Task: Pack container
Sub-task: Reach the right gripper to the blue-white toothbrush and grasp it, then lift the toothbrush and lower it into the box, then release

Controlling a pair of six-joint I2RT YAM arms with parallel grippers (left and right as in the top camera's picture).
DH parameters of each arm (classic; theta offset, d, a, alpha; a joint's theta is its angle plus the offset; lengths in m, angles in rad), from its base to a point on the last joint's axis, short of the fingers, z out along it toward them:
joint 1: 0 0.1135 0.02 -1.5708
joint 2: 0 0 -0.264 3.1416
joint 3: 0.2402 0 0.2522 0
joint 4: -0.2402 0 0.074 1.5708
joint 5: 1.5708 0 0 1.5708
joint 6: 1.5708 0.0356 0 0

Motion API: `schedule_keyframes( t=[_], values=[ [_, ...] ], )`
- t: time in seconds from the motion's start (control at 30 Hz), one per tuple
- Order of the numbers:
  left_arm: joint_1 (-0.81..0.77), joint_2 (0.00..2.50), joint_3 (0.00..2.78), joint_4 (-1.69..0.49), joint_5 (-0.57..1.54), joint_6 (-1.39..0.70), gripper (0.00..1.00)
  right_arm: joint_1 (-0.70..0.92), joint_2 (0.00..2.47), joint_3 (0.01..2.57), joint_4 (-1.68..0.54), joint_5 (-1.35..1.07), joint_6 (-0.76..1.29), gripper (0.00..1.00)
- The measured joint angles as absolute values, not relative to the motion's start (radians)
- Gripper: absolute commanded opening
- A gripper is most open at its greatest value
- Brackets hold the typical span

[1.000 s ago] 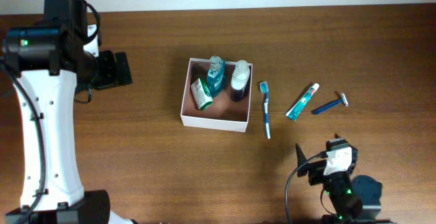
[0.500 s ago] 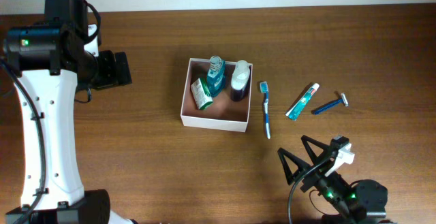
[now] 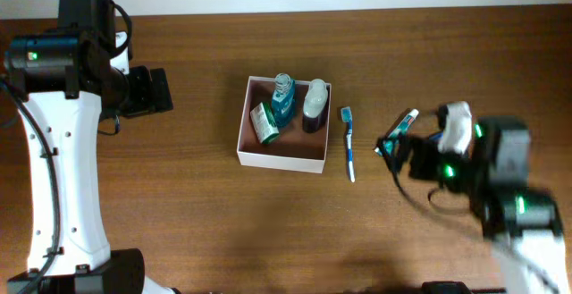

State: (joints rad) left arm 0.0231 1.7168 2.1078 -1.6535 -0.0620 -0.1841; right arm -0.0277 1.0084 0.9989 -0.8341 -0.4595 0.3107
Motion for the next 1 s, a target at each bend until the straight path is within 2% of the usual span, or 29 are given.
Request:
schedule_keyframes(
  t=[0.2,0.33,0.4,0.57,0.7,1.0],
  values=[
    [0.023,1.717,2.108,-1.654,-0.061,-0.184,0.99,0.118,1.398,1.236,-0.893,-0.287,0.276,0.99],
    [0.023,1.717,2.108,-1.654,-0.061,-0.184,1.00,0.208,1.576,1.279,-0.892,-0.154,0.303,0.91],
    [0.023,1.717,2.108,-1.654,-0.061,-0.184,0.99,0.237,1.674,1.280,-0.894,-0.099,0.324,0.83],
    [0.023,1.717,2.108,-1.654,-0.061,-0.184,0.99,0.244,1.860,1.280,-0.870,-0.044,0.364,0.70],
    [0.023,1.717,2.108,-1.654,-0.061,-0.184,1.00,0.244,1.937,1.280,-0.836,-0.038,0.368,0.69],
    [0.023,1.717,2.108,-1.654,-0.061,-0.184,0.99,0.259,1.944,1.280,-0.768,-0.029,0.375,0.65]
  ],
)
